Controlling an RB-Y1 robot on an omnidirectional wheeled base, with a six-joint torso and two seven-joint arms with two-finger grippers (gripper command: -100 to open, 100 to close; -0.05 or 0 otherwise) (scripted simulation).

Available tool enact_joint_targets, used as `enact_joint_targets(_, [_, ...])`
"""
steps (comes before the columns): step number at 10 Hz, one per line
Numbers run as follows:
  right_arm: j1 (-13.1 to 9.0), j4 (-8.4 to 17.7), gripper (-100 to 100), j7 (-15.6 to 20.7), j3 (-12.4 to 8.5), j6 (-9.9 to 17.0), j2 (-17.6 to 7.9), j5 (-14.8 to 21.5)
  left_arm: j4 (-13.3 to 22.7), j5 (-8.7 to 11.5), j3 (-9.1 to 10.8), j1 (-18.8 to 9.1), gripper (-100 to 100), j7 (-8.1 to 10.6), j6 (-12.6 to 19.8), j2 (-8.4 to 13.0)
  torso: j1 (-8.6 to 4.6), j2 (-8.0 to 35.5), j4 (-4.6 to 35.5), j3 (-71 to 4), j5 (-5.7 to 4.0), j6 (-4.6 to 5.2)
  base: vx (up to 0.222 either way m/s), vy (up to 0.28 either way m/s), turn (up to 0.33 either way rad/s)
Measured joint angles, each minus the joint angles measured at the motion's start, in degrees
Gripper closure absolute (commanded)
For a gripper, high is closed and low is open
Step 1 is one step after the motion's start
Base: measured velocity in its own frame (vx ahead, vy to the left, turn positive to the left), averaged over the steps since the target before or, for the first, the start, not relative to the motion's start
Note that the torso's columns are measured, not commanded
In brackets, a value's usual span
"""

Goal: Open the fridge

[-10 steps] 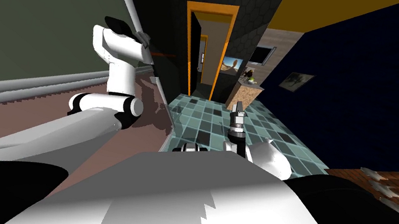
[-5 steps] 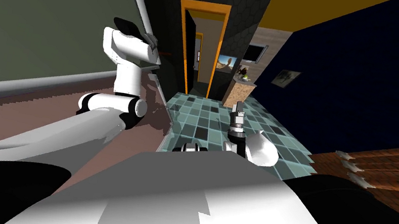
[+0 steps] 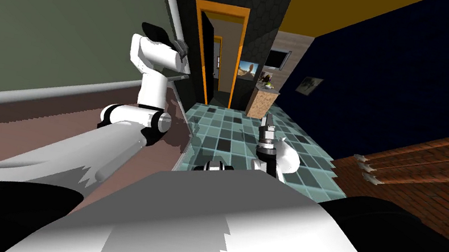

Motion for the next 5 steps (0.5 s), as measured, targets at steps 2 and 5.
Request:
enact_joint_targets(2, [-0.01, 0.0, 0, 0.0, 0.0, 0.0, 0.0, 0.0, -0.24, 1.7, -0.94, -0.64, 100, -0.67, 0.2, -1.14, -0.05, 0.04, 0.03, -0.01, -0.08, 0.2, -0.193, -0.028, -0.083])
enact_joint_targets(5, [-0.01, 0.0, 0, 0.0, 0.0, 0.0, -0.01, 0.0, -1.09, 3.0, -1.92, -0.75, 100, -1.24, 0.44, -2.86, 0.08, 0.03, -0.09, 0.01, 0.04, 0.05, -0.223, 0.015, -0.123])
